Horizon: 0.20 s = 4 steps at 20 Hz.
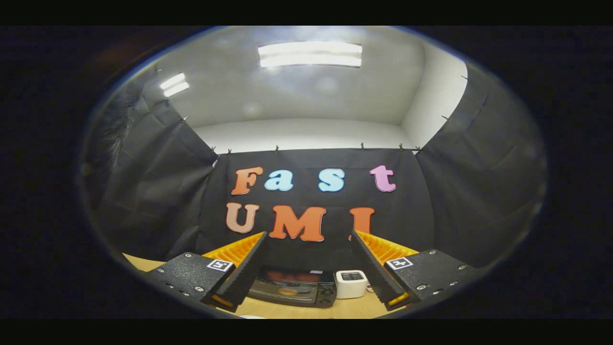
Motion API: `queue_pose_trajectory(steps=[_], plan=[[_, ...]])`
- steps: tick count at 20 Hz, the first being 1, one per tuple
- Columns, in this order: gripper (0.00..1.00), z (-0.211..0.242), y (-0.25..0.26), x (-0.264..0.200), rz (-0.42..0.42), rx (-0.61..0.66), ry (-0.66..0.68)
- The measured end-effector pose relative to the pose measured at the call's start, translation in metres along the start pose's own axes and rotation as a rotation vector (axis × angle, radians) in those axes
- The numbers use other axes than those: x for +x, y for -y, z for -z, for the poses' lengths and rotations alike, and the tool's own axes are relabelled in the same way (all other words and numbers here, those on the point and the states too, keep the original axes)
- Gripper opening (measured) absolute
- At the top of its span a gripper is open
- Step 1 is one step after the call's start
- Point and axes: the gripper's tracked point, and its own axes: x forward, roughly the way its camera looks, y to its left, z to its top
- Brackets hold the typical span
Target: Open the toaster oven, put the food inside, and close the toaster oven door.
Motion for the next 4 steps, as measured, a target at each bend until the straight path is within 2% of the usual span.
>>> queue_pose_trajectory(steps=[4], plan=[[1.00,0.0043,0.0039,0.0012,0.004,0.032,-0.028]])
